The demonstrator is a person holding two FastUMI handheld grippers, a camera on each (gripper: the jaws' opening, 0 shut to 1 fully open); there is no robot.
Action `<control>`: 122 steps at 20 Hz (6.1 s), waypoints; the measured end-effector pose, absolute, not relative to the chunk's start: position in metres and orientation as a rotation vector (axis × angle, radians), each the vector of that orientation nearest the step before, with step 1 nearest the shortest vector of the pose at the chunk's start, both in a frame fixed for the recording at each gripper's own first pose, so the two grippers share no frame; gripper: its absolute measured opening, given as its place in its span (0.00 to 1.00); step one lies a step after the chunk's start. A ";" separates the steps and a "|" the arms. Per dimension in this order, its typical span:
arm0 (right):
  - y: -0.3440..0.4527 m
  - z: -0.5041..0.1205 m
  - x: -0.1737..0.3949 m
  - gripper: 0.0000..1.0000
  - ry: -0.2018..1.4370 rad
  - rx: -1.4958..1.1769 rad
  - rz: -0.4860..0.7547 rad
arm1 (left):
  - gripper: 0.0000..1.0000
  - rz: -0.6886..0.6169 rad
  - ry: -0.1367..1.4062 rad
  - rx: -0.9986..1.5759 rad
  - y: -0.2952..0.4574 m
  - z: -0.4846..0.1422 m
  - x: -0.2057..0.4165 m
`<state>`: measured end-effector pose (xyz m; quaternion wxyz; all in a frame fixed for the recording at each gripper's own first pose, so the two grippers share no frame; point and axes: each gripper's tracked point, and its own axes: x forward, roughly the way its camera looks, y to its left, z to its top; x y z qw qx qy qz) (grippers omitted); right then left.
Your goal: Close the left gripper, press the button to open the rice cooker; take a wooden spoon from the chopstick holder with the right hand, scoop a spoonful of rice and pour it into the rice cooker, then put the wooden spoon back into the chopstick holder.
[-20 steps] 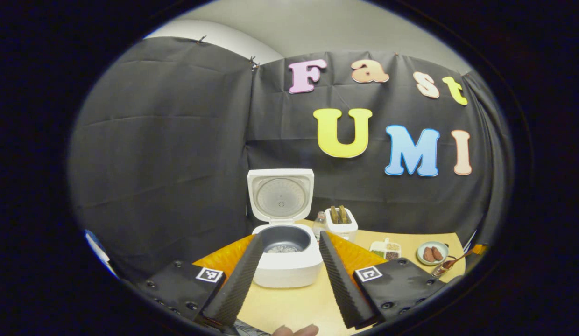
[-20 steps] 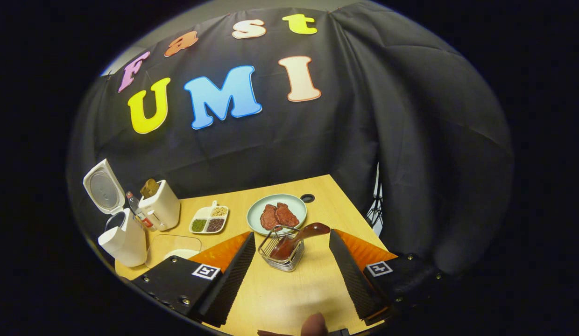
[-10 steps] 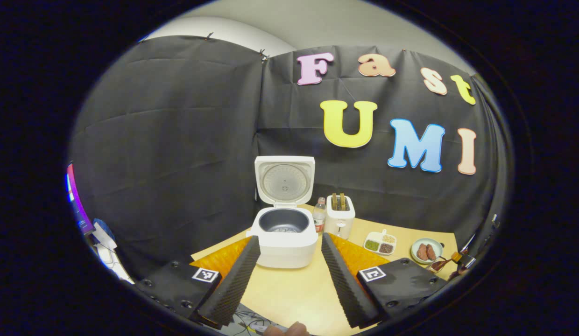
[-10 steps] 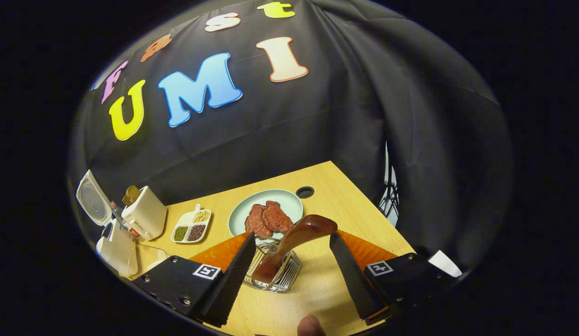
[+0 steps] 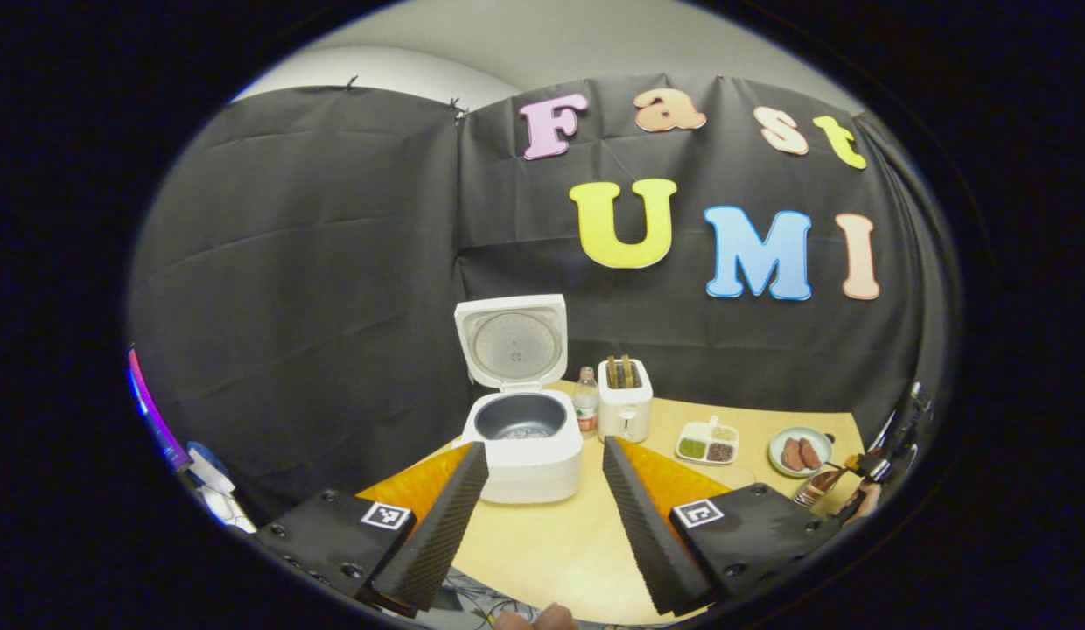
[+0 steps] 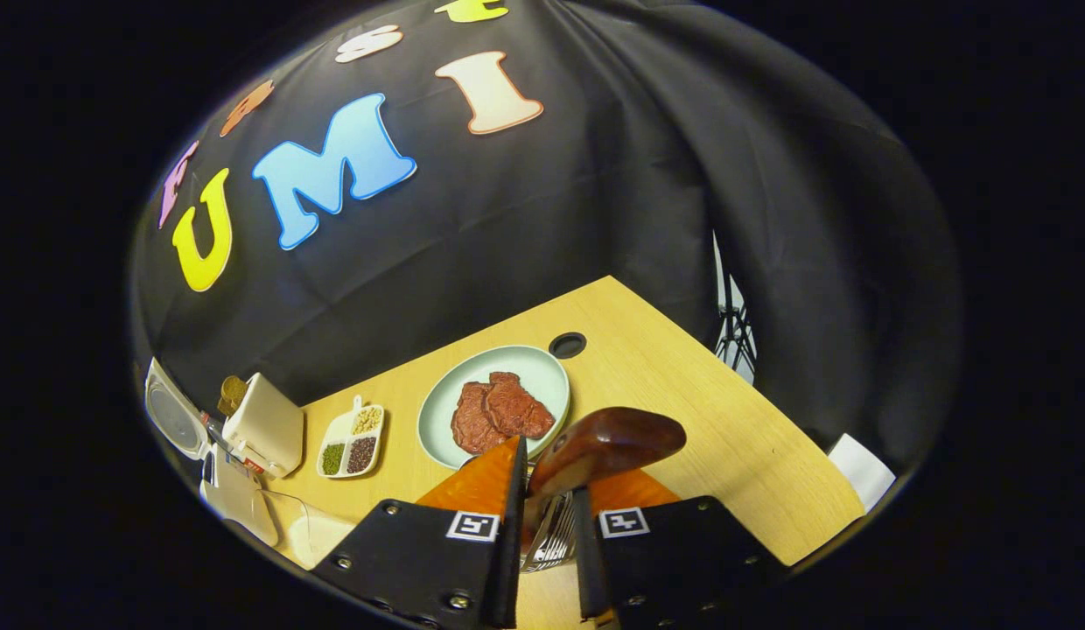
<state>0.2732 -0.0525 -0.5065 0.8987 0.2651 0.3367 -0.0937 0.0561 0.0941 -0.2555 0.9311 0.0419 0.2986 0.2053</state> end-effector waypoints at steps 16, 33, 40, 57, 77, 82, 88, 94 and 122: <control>-0.004 -0.382 0.249 0.20 0.649 0.346 0.005 | 0.93 0.432 0.571 -0.040 0.153 -0.269 -0.002; 0.228 -0.329 0.226 0.19 0.691 0.229 0.221 | 0.92 0.321 0.476 -0.079 0.277 -0.251 -0.020; 0.257 -0.402 0.240 0.20 0.785 0.141 0.270 | 0.96 0.460 0.570 -0.054 0.310 -0.273 -0.024; 0.307 -0.443 0.212 0.20 0.970 0.393 0.350 | 0.95 0.515 0.600 -0.011 0.297 -0.274 -0.017; 0.267 -0.384 0.261 0.19 0.909 1.119 0.220 | 0.92 0.514 0.602 0.031 0.303 -0.262 -0.015; 0.297 -0.334 0.278 0.19 0.875 1.160 0.296 | 0.92 0.528 0.600 0.022 0.313 -0.263 -0.012; 0.367 -0.298 0.295 0.19 0.878 1.196 0.400 | 0.94 0.573 0.585 0.036 0.335 -0.255 -0.020; 0.461 -0.274 0.315 0.20 0.888 1.191 0.502 | 0.94 0.640 0.569 0.032 0.362 -0.246 -0.033; 0.632 -0.366 0.270 0.19 0.634 -0.020 0.845 | 0.94 0.769 0.625 -0.029 0.389 -0.272 -0.082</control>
